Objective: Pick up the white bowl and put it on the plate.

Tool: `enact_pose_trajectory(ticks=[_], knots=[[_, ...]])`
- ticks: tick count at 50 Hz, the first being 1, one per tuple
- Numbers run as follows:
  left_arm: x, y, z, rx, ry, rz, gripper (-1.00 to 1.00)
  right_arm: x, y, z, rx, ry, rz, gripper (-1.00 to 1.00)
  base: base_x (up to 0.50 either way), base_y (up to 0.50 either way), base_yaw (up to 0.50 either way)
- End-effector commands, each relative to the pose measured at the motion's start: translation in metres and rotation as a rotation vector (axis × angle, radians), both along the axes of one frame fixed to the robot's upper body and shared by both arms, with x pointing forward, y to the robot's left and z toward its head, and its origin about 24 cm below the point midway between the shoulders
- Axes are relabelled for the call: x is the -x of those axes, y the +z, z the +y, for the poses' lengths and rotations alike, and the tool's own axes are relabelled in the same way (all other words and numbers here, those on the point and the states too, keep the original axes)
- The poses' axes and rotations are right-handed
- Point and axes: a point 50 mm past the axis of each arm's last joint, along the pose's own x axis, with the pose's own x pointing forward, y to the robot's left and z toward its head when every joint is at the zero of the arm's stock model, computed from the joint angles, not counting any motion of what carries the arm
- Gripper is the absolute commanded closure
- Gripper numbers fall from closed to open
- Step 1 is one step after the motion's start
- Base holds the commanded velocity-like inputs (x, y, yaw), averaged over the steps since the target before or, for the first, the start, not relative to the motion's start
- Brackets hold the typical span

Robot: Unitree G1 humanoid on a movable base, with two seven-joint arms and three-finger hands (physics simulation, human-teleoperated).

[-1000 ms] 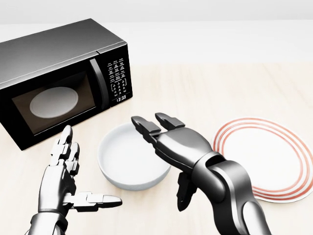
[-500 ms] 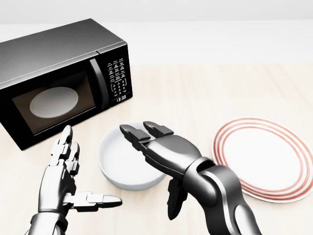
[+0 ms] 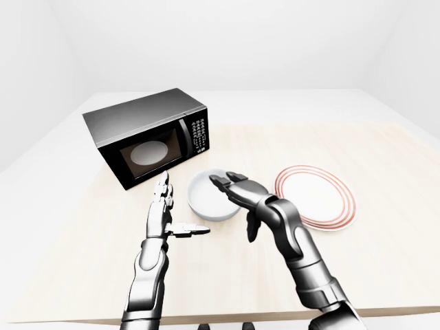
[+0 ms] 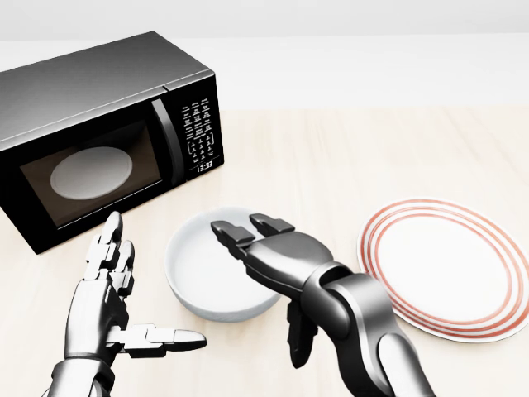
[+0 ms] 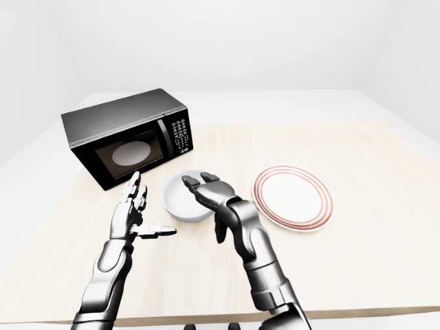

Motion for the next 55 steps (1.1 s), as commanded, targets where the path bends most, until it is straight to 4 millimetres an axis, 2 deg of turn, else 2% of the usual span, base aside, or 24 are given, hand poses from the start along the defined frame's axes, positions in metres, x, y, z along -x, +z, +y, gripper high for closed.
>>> enact_pose_trajectory(ticks=[1,21,55], knots=[[0.0,0.0,0.0,0.0,0.0,0.0,-1.0,-0.005,-0.011,-0.001,0.078,-0.019,0.028,-1.0,0.0,0.0,0.0],[0.0,0.0,0.0,0.0,0.0,0.0,-1.0,-0.006,-0.029,-0.002,0.164,-0.031,0.08,-1.0,0.0,0.0,0.0],[0.0,0.0,0.0,0.0,0.0,0.0,-1.0,-0.009,-0.035,0.001,0.206,-0.027,0.1,-1.0,0.0,0.0,0.0]])
